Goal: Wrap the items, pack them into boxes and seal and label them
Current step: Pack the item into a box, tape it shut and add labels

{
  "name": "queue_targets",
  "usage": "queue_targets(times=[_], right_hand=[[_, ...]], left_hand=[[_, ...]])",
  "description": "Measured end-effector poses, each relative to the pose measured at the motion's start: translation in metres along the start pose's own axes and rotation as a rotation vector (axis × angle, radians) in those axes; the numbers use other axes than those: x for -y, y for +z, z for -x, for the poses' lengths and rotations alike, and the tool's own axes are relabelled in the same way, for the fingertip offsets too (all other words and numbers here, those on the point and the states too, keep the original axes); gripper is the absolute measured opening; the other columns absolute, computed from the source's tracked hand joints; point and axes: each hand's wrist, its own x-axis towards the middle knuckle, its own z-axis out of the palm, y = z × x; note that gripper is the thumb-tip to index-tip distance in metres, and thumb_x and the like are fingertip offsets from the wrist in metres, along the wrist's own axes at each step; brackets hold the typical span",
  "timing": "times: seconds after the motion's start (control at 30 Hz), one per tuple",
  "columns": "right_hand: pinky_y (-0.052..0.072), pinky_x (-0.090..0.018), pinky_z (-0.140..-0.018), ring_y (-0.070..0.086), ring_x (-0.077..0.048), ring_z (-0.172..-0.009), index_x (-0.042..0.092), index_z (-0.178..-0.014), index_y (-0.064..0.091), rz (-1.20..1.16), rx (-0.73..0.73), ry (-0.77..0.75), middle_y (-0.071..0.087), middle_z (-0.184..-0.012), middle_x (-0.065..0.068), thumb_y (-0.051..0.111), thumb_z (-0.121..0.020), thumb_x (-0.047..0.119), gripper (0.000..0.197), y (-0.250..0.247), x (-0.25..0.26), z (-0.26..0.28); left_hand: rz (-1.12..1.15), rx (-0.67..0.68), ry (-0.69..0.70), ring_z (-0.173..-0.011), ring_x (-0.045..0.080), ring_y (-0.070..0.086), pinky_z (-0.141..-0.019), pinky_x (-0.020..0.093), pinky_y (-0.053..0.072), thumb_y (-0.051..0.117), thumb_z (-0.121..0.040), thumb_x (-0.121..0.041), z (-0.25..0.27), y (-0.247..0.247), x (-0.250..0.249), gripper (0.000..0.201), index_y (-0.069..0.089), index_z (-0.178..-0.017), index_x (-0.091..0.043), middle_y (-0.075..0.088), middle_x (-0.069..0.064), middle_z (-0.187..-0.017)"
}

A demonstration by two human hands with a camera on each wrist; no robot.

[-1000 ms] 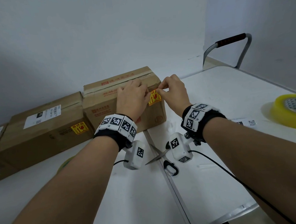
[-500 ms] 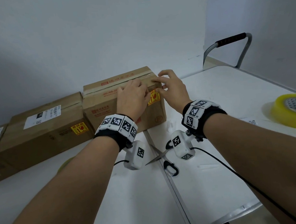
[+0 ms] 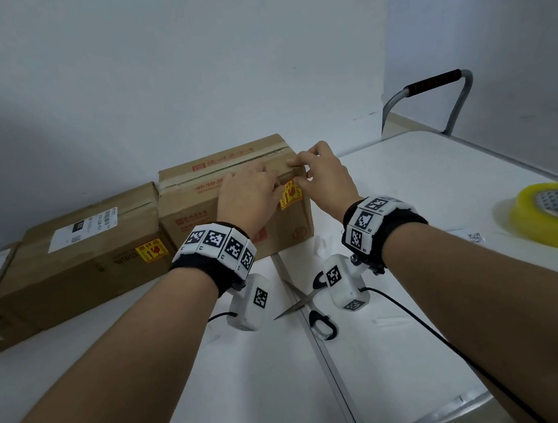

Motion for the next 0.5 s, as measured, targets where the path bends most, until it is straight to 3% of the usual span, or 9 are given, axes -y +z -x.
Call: queue_targets(times=[0.33,0.5], right_hand=[[0.053,-0.039,-0.080,0.059,-0.022,-0.089,0.024,-0.116,0.060,0.028,0.029,0.014,0.042,-0.117,0.000,0.067,-0.085,0.022,0.032,-0.0011,0.0043,0.0010],[0.053,-0.040,-0.078,0.058,-0.022,-0.090,0.025,-0.115,0.059,0.038,0.022,0.024,0.042,-0.116,0.000,0.067,-0.083,0.025,0.033,0.0008,0.0059,0.0019]], left_hand=[[0.001,0.011,0.013,-0.088,0.024,0.062,-0.067,0.032,0.034,0.049,-0.098,-0.040,-0.0032,-0.0074,0.0005,0.031,0.074,-0.105,-0.023,0.063,0.001,-0.101],[-0.055,0.040,0.026,-0.086,0.025,0.063,-0.066,0.034,0.040,0.047,-0.099,-0.038,-0.0041,-0.0102,-0.0013,0.031,0.072,-0.105,-0.020,0.062,0.002,-0.101]])
